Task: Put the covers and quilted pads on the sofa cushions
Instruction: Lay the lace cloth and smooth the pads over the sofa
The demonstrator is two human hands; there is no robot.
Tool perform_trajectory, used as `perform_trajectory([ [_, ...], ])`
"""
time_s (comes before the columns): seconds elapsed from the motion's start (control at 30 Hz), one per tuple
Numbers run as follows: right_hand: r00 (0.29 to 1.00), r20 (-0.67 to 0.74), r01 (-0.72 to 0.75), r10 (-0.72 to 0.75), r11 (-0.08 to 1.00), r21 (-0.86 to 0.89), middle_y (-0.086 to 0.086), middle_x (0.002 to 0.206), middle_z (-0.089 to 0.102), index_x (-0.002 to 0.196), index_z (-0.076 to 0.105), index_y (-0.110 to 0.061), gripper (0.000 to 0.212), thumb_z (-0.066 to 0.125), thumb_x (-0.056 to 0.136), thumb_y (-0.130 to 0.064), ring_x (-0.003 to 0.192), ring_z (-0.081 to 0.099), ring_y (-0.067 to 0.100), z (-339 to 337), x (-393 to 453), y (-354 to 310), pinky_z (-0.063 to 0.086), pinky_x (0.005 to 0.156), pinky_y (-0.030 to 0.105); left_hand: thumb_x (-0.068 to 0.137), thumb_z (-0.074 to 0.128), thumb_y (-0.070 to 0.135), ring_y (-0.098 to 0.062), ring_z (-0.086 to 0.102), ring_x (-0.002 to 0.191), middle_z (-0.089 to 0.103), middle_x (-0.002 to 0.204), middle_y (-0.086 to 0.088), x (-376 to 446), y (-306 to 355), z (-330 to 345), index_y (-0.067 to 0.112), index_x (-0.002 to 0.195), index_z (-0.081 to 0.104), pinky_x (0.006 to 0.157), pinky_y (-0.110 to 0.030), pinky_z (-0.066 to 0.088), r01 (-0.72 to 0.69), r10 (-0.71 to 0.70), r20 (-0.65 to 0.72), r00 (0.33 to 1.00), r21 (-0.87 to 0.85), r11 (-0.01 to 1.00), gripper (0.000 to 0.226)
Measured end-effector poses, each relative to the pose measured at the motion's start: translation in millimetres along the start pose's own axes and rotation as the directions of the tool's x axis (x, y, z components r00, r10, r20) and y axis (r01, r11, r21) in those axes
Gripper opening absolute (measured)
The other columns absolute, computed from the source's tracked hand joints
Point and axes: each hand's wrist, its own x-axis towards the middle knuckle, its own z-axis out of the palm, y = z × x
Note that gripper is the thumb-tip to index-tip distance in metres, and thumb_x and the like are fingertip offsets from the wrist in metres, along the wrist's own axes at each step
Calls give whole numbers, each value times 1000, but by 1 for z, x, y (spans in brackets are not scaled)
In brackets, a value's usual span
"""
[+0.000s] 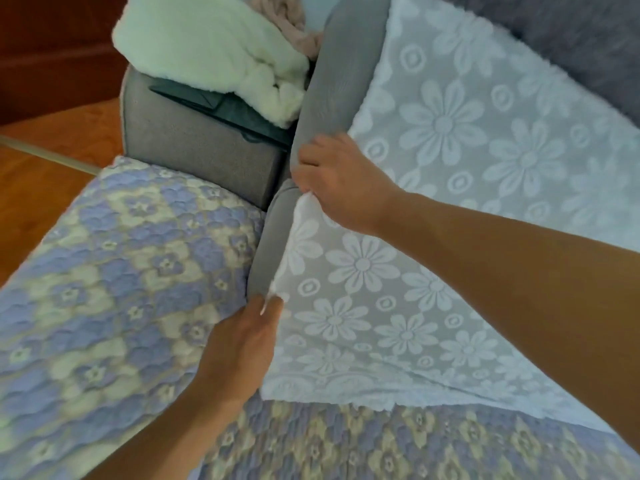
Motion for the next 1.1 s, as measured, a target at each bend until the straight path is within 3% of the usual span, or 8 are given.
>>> perform_trajectory([
  [0.2, 993, -113, -56, 20, 944, -325, 8, 91, 60, 88, 60, -13, 33, 35, 86, 9, 89, 58, 30, 41, -14, -3, 47, 94, 44, 84, 62, 4, -28, 59, 50, 58, 68, -9, 37, -2, 34, 11, 91, 61, 37, -31, 42, 54, -53, -11, 999, 174, 983, 10],
  [0.33, 854, -312, -387, 416, 909, 154, 16, 103, 63, 96, 65, -5, 28, 44, 81, 7, 89, 57, 34, 49, -40, -93, 43, 82, 42, 87, 35, 11, -32, 62, 55, 61, 75, -11, 33, -17, 43, 12, 101, 60, 41, -33, 43, -24, 29, -29, 999, 165, 986, 29],
  [0.4, 797, -30, -517, 604, 706, 485, 11, 96, 58, 98, 62, -5, 19, 52, 83, 0, 84, 53, 29, 60, -95, -166, 44, 72, 38, 85, 39, 12, -34, 62, 54, 63, 77, -11, 34, -21, 44, 16, 107, 56, 40, -34, 44, -43, 46, -19, 999, 115, 992, 28],
  [0.5, 531, 689, -836, 494, 436, 332, 3, 126, 53, 132, 50, -16, 36, 52, 98, -26, 118, 50, 24, 104, -172, -254, 47, 96, 37, 89, 56, 7, -39, 63, 57, 64, 84, -13, 34, -24, 43, 15, 110, 60, 40, -37, 44, -27, 24, 33, 999, 67, 997, 23],
  [0.6, 388, 763, -899, 516, 393, 192, 6, 158, 27, 155, 23, -19, 73, 48, 95, -52, 147, 22, 30, 161, -194, -297, 23, 121, 46, 87, 68, 4, -39, 63, 63, 64, 87, -13, 33, -28, 47, 17, 108, 53, 43, -38, 43, -50, 49, 30, 998, 34, 998, 29],
  [0.8, 214, 362, -917, 907, 60, 394, 1, 78, 58, 79, 56, -16, 17, 45, 91, -21, 79, 54, 27, 189, -140, -306, 42, 75, 39, 96, 53, 6, -42, 62, 79, 66, 92, -17, 34, -28, 45, 9, 101, 59, 56, -44, 41, -24, 25, 14, 1000, -57, 998, 9],
  [0.93, -49, 541, -658, 840, -435, 615, -7, 75, 52, 81, 49, -18, 27, 42, 107, -22, 69, 48, 6, 163, -150, -309, 42, 68, 28, 98, 51, 5, -34, 60, 84, 64, 93, -11, 37, -31, 44, 10, 102, 60, 64, -39, 38, 40, -30, 57, 998, -174, 984, 11],
  [1.1, 152, 727, -553, 669, -552, 623, -2, 70, 41, 76, 44, -1, 35, 48, 105, -21, 66, 39, 9, 166, -164, -288, 33, 61, 26, 98, 53, 5, -33, 63, 85, 68, 93, -13, 33, -31, 42, 7, 100, 65, 70, -43, 50, 57, -60, 2, 998, -330, 942, 12],
])
